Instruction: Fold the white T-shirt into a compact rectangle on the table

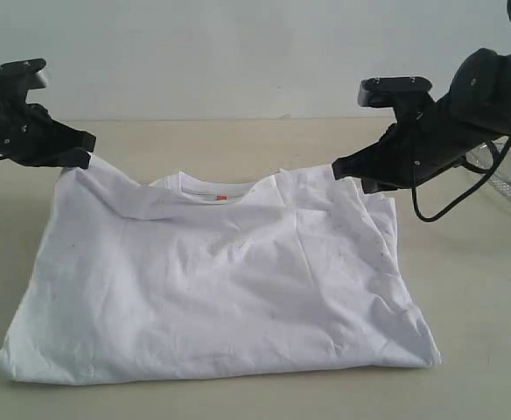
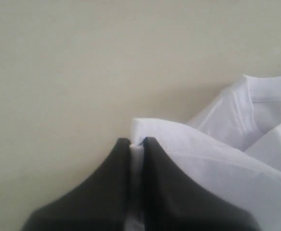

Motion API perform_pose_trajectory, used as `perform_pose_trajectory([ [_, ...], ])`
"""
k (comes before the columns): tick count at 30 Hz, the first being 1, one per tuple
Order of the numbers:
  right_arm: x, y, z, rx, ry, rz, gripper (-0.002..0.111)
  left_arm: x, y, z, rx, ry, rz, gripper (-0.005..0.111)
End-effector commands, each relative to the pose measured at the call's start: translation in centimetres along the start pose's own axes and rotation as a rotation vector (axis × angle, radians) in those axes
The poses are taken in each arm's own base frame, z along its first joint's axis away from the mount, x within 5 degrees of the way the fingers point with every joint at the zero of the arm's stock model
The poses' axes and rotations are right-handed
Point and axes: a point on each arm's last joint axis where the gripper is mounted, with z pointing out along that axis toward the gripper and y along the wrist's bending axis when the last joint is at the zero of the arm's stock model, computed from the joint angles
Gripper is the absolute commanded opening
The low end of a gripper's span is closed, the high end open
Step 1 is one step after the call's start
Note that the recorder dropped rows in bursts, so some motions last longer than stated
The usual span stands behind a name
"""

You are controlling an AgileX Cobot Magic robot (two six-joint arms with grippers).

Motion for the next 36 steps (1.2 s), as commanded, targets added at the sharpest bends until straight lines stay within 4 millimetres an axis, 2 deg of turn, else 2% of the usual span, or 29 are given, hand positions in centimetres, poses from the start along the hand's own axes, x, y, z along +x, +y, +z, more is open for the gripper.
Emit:
perform_pose_trajectory([
  [1,0.0,-0.2,-0.3,0.004,0.0,-0.002,0.0,-0.2,0.0,0.0,0.002,-0.012,-0.007,0.018],
  [5,0.0,-0.2,-0.3,0.002,0.003,-0.004,0.0,-0.3,0.1,0.0,-0.002,-0.015,-0.027,0.054],
  [7,0.1,-0.2,-0.3,0.001,0.007,-0.004,0.0,-0.3,0.1,0.0,-0.007,-0.019,-0.068,0.066],
  [8,0.1,-0.2,-0.3,-0.001,0.011,-0.004,0.0,-0.3,0.1,0.0,-0.009,-0.021,-0.077,0.066],
  [9,0.1,-0.2,-0.3,-0.001,0.012,-0.004,0.0,-0.3,0.1,0.0,-0.009,-0.021,-0.077,0.064],
  [12,0.2,-0.1,-0.3,-0.005,0.022,-0.006,0.0,-0.3,0.1,0.0,-0.003,-0.015,-0.075,0.047],
  [15,0.2,-0.1,-0.3,-0.006,0.024,-0.008,0.0,-0.1,-0.2,-0.2,0.027,0.007,-0.073,0.024],
  [17,0.2,-0.1,-0.3,-0.005,0.022,-0.008,0.0,0.0,-0.9,-0.3,0.095,0.05,-0.011,0.008],
  [18,0.2,-0.1,-0.3,-0.005,0.021,-0.008,0.0,0.1,-1.3,-0.4,0.136,0.074,0.015,0.005],
  [21,0.1,-0.2,-0.3,-0.002,0.014,-0.008,0.0,0.6,-2.9,-0.9,0.303,0.162,0.097,0.005],
  [23,0.1,-0.2,-0.3,-0.001,0.012,-0.008,0.0,0.8,-3.8,-0.9,0.356,0.189,0.141,0.005],
  [27,0.1,-0.2,-0.3,-0.002,0.014,-0.008,0.0,0.7,-5.9,-0.2,0.377,0.193,0.213,0.005],
  [31,0.1,-0.2,-0.3,-0.003,0.018,-0.008,0.0,0.7,-8.0,1.4,0.36,0.185,0.256,0.005],
  [36,0.2,-0.2,-0.3,-0.004,0.02,-0.008,0.0,1.3,-9.0,3.1,0.381,0.219,0.26,0.005],
])
